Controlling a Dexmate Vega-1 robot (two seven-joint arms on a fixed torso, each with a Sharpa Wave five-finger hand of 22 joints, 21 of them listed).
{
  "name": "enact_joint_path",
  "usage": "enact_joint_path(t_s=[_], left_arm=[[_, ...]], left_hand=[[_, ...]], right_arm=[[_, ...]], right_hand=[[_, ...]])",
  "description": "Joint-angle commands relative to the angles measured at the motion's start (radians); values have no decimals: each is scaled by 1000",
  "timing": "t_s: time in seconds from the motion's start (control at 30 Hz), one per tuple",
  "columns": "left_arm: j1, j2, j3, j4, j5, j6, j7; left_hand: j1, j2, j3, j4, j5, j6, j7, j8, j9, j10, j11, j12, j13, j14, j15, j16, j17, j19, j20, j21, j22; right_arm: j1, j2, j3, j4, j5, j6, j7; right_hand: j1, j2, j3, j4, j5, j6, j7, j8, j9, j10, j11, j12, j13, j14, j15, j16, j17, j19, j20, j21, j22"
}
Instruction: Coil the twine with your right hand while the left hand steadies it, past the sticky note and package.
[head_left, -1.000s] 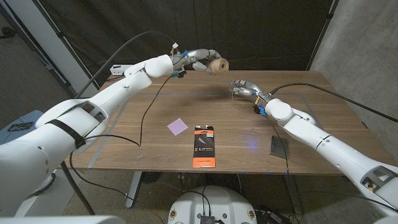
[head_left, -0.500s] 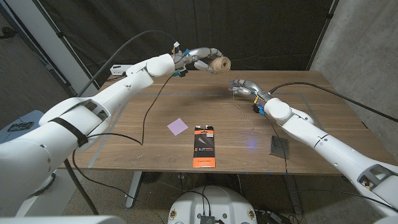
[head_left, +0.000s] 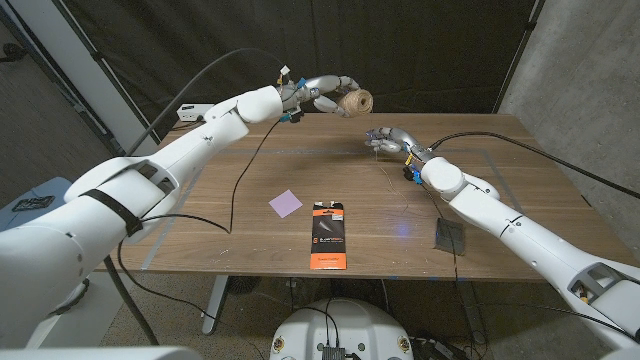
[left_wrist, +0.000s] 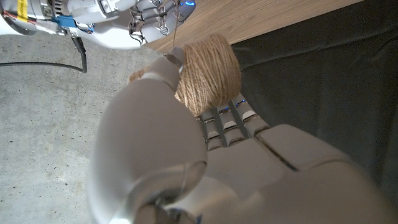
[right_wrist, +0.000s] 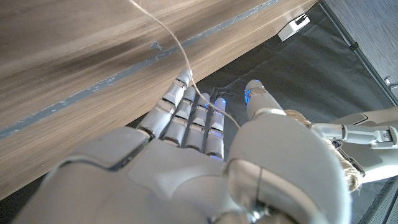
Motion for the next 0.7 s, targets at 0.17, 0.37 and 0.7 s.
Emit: enact_joint_path(t_s=[0.17, 0.37, 0.7], left_arm=[[10, 3, -9, -5, -9, 8, 8], [13, 4, -12, -8, -14, 11, 9], [11, -9, -11, 4, -17, 11, 19]], left_hand=[[-7, 17, 24, 16, 6, 15, 7, 2, 4, 11, 3, -4, 5, 11, 2, 3, 4, -8, 2, 11, 3], [-7, 17, 25, 15, 8, 16, 9, 2, 3, 12, 5, -5, 6, 10, 2, 4, 6, -8, 3, 12, 3], [-7, 17, 27, 15, 11, 17, 10, 1, 3, 12, 4, -6, 6, 11, 2, 5, 6, -9, 4, 13, 2]], right_arm=[[-11, 34, -3, -11, -13, -33, -59], [-14, 41, -3, -16, -16, -45, -79], [-14, 37, -9, -30, -14, -53, -69]], right_hand=[[59, 3, -17, -1, -1, 89, -18, 28, 4, 69, -24, 32, 15, 68, -133, 40, 21, 63, -97, 17, 3], [89, -3, -36, 2, -1, 149, -28, 43, 3, 125, -33, 49, 15, 115, -157, 68, 31, 107, -108, 28, 5], [111, -5, -56, 7, 0, 197, -37, 53, 2, 167, -48, 56, 8, 157, -167, 95, 40, 147, -115, 39, 6]])
